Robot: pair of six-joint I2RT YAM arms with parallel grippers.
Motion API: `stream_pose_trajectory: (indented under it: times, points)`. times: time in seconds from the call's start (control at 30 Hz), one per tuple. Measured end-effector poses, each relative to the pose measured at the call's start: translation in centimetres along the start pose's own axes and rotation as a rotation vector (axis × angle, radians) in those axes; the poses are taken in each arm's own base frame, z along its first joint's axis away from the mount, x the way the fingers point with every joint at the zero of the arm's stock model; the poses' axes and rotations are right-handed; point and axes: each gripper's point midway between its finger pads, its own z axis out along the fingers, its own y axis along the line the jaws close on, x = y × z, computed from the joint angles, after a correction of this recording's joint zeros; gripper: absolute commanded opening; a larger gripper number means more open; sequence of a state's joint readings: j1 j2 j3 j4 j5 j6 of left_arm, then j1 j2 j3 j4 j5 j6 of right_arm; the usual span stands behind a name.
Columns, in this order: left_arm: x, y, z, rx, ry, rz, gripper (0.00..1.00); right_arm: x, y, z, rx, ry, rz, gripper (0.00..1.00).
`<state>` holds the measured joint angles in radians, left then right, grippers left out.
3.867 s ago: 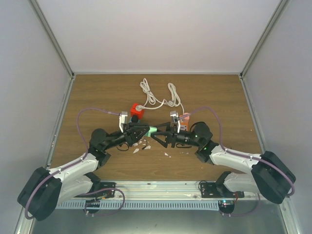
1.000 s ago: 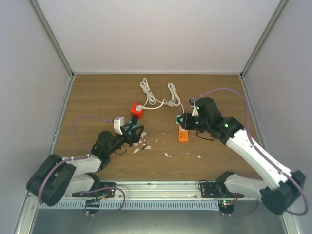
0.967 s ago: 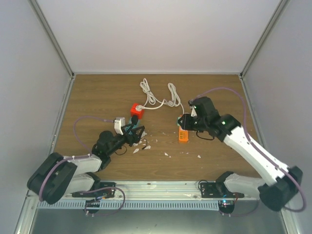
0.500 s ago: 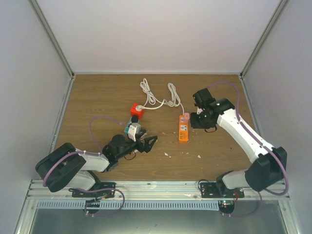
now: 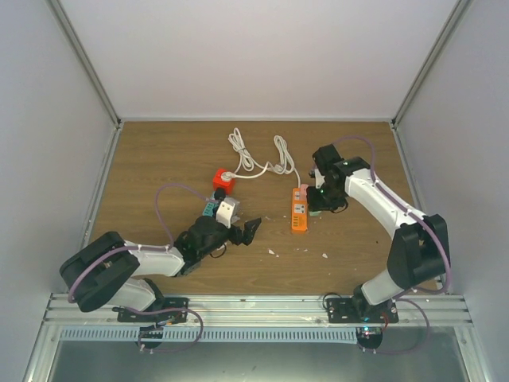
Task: Insert the plug
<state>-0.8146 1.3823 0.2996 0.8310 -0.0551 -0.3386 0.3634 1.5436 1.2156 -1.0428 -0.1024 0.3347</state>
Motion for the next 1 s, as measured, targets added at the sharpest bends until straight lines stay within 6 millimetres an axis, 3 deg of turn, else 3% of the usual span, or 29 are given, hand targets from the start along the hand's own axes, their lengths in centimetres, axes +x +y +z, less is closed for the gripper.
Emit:
stream_pose_trajectory:
  times: [0.27,0.5,1.0]
  points:
    - [0.4,0.4,0.7,-0.026,0.023,0.02,0.99,-0.4,0.3,0.5,-0.017,-0.008,-0.01,0.0]
    - [0.7,0.6,0.6,-0.036,0.036,0.025,0.99,-0.8,0.5,2.2,-0.025,0.021,-0.007,0.01]
    - [-0.5,0.6,0.2,-0.047,0.005,0.042,0.99,-1.5,0.8,3.8,-0.031,0.034,-0.009,0.0]
